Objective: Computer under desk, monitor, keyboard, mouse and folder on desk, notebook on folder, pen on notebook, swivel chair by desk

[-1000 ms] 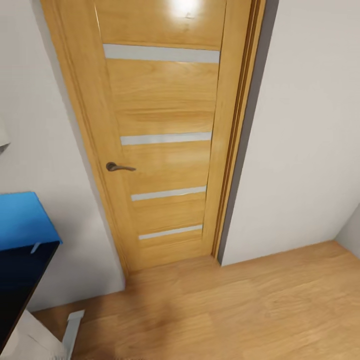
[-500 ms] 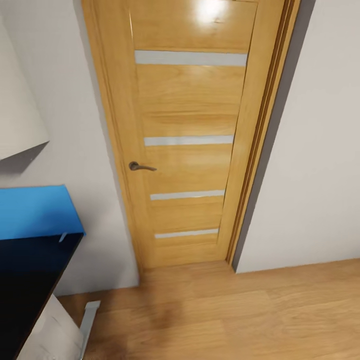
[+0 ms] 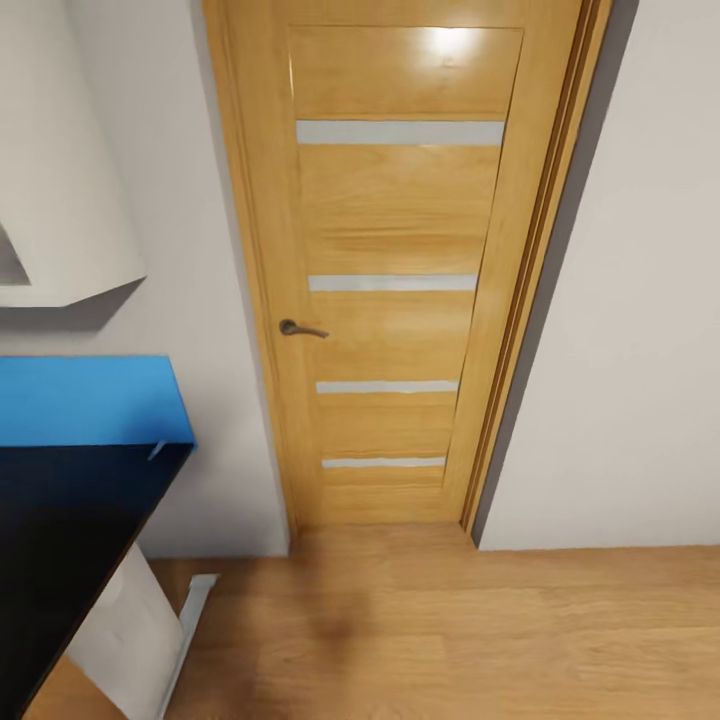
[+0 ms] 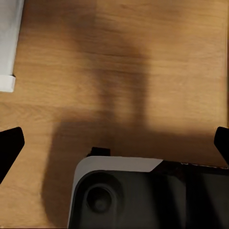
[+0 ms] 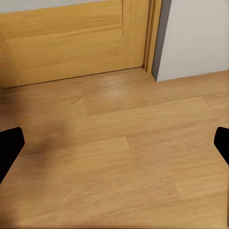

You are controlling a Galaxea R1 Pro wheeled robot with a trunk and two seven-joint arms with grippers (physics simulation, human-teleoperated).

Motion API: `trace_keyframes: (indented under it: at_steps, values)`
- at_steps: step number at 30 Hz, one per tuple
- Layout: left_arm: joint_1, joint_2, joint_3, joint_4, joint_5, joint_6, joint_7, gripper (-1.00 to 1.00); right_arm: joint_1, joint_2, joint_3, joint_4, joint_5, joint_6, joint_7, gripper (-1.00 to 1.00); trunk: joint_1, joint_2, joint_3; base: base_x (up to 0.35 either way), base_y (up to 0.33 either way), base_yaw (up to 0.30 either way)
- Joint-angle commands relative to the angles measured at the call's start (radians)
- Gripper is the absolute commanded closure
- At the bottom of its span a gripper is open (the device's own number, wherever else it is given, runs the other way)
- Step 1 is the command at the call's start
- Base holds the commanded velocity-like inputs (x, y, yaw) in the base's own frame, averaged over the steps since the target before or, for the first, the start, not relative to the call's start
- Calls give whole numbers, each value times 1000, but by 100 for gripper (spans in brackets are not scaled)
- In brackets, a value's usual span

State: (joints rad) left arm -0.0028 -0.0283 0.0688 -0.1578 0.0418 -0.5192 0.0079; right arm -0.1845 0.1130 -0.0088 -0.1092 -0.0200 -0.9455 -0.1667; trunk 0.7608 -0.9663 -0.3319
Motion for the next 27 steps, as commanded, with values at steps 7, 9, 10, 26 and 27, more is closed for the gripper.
trace_keyframes:
  at_steps: [7,9,10,26,27]
  values:
    - [0,0,7,0,0,-4,0,-100,-1,1,-2,0,-3,-2,0,-100,0,-1,8,-163,-174,180]
    - [0,1,7,-1,1,-5,0,-100,0,1,-2,0,-3,-2,0,-100,0,-1,11,-26,-26,179]
    - [0,1,8,-1,1,-6,0,-100,0,1,-2,0,-3,-2,0,-100,0,-1,12,-18,-19,179]
    - [0,1,9,-2,3,-8,0,-100,0,1,-2,0,1,-2,0,-100,0,-1,33,-3,-4,179]
    - [0,1,10,-2,3,-9,0,-100,0,1,-2,0,1,-2,0,-100,0,-1,34,0,0,183]
